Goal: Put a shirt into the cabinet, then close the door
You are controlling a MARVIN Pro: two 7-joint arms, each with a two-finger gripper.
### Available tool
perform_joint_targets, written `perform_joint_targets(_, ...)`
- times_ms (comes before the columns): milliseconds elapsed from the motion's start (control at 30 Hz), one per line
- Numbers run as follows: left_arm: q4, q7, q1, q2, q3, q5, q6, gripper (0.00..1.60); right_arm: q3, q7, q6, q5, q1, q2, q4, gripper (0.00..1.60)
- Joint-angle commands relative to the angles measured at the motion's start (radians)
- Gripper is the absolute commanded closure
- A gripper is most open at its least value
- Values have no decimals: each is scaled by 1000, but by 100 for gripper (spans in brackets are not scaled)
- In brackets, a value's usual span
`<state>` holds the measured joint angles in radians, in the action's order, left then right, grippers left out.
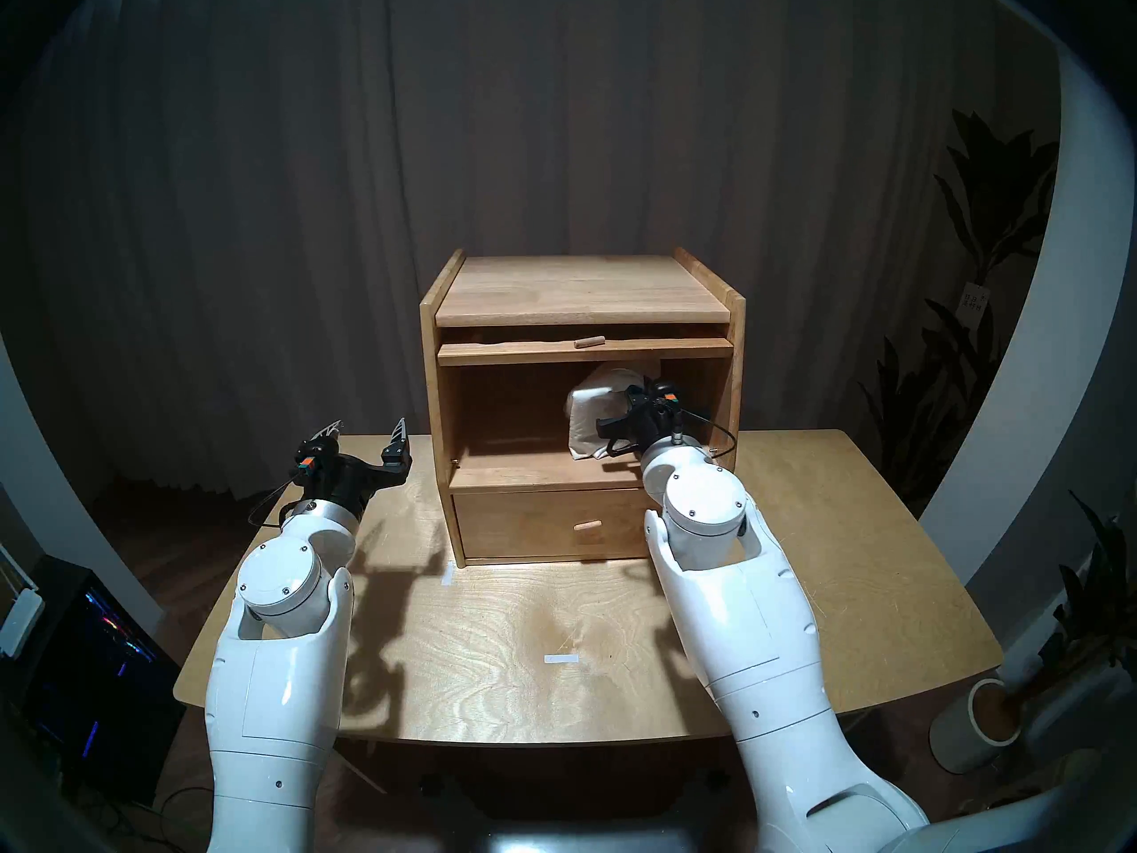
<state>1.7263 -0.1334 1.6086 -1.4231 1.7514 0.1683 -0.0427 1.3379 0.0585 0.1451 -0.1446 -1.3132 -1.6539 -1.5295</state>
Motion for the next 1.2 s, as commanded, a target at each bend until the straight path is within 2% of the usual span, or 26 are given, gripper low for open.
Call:
perform_joint_targets(0, 24, 0, -14, 0, -1, 1, 7, 0, -31, 12, -43, -32, 114, -67, 71, 160)
perform_joint_targets(433, 28, 2, -13, 0, -2, 2, 8, 0, 37, 51, -133, -61, 231, -93, 279, 160)
perform_joint_targets(733, 32, 4, -11, -1, -2, 3, 7, 0, 60, 82, -261, -56, 315, -109, 440, 160)
perform_joint_targets(767, 33, 4, -11, -1, -2, 3, 7, 0, 61, 87, -276, -50, 325, -114, 458, 149)
perform_joint_targets(800, 33, 4, -10, -1, -2, 3, 7, 0, 63, 89, -294, -40, 317, -123, 452, 19)
perform_joint_targets(833, 34, 5, -10, -1, -2, 3, 7, 0, 60, 88, -310, -40, 305, -126, 441, 0)
perform_joint_targets(933, 34, 5, -10, -1, -2, 3, 7, 0, 38, 99, -330, -46, 237, -142, 356, 0)
perform_joint_targets(1167, 34, 6, -10, 0, -3, 3, 7, 0, -14, 148, -401, -22, 185, -116, 296, 0)
